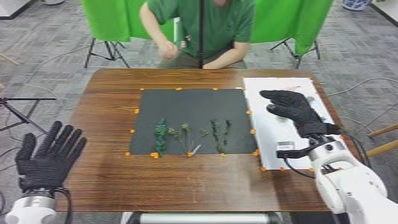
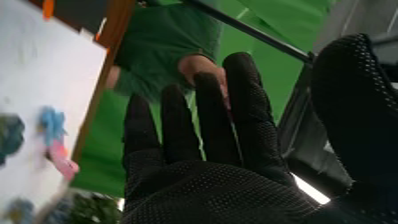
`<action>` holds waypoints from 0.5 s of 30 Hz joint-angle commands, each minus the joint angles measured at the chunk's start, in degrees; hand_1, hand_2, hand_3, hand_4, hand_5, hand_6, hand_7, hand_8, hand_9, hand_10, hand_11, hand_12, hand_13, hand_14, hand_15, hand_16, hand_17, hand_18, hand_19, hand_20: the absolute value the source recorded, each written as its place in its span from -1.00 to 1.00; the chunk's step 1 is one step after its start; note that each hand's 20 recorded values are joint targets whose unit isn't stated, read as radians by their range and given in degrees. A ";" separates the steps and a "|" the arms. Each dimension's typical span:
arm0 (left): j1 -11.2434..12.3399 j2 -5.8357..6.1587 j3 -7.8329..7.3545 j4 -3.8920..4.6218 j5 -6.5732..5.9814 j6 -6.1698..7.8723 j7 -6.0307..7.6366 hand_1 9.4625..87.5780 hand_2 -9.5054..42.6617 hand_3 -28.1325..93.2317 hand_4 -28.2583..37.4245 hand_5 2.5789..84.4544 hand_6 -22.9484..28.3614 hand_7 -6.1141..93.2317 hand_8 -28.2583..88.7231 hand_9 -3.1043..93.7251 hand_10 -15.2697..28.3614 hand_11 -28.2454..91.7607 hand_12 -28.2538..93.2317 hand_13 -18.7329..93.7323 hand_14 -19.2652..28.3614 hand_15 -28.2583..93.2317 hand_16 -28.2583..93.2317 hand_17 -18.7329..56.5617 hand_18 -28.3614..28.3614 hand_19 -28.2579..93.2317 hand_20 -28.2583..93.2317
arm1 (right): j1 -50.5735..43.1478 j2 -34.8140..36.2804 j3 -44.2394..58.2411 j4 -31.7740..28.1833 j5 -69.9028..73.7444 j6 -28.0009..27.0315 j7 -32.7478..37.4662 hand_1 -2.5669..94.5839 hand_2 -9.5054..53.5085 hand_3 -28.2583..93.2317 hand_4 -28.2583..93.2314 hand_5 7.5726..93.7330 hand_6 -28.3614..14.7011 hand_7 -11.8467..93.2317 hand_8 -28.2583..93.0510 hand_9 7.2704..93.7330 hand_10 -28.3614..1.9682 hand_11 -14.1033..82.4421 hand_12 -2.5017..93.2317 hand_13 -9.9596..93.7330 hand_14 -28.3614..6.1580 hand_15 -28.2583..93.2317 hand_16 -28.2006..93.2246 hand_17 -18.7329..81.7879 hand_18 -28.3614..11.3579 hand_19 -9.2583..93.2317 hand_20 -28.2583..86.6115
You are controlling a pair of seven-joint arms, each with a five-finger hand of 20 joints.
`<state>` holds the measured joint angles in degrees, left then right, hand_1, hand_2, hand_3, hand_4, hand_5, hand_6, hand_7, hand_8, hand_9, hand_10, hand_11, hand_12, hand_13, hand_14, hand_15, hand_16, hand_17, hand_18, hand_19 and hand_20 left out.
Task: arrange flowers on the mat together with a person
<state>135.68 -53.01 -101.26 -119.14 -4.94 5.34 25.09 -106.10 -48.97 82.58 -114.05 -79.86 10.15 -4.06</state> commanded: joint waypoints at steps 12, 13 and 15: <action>-9.72 5.54 7.94 0.65 6.73 2.31 3.06 -0.70 -0.14 0.56 -1.00 -0.06 0.15 -0.77 -0.67 -0.21 0.27 -0.33 -0.44 -0.24 0.26 -0.20 -0.66 -0.49 0.23 -0.30 -0.37 | 3.61 1.87 -4.82 2.22 -35.20 3.53 14.22 -0.13 -1.00 0.73 -0.95 -0.09 0.33 -0.41 -0.76 -0.22 0.24 -0.61 -0.70 -0.21 0.03 -0.37 -0.35 -0.24 -0.18 -0.56 -0.11; -9.56 5.43 7.85 0.61 6.74 2.44 2.99 -0.71 -0.15 0.57 -1.00 -0.06 0.15 -0.77 -0.67 -0.21 0.27 -0.32 -0.44 -0.23 0.27 -0.20 -0.66 -0.50 0.24 -0.29 -0.37 | 4.75 2.37 -6.31 2.82 -37.74 4.43 16.07 -0.12 -1.00 0.73 -0.95 -0.09 0.33 -0.40 -0.77 -0.22 0.24 -0.61 -0.70 -0.21 0.05 -0.37 -0.35 -0.24 -0.18 -0.52 -0.09; -9.16 5.25 7.51 0.54 6.48 2.48 2.90 -0.70 -0.15 0.58 -1.00 -0.06 0.15 -0.77 -0.67 -0.21 0.28 -0.32 -0.44 -0.23 0.28 -0.20 -0.66 -0.50 0.24 -0.29 -0.37 | 7.33 3.12 -8.80 4.41 -42.13 4.57 18.67 -0.07 -1.00 0.72 -0.97 -0.10 0.34 -0.39 -0.77 -0.22 0.24 -0.61 -0.70 -0.18 0.08 -0.35 -0.34 -0.22 -0.19 -0.41 -0.05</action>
<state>125.35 -47.19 -93.22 -118.25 1.58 8.10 29.00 -104.09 -47.58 79.12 -112.94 -108.99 12.59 8.21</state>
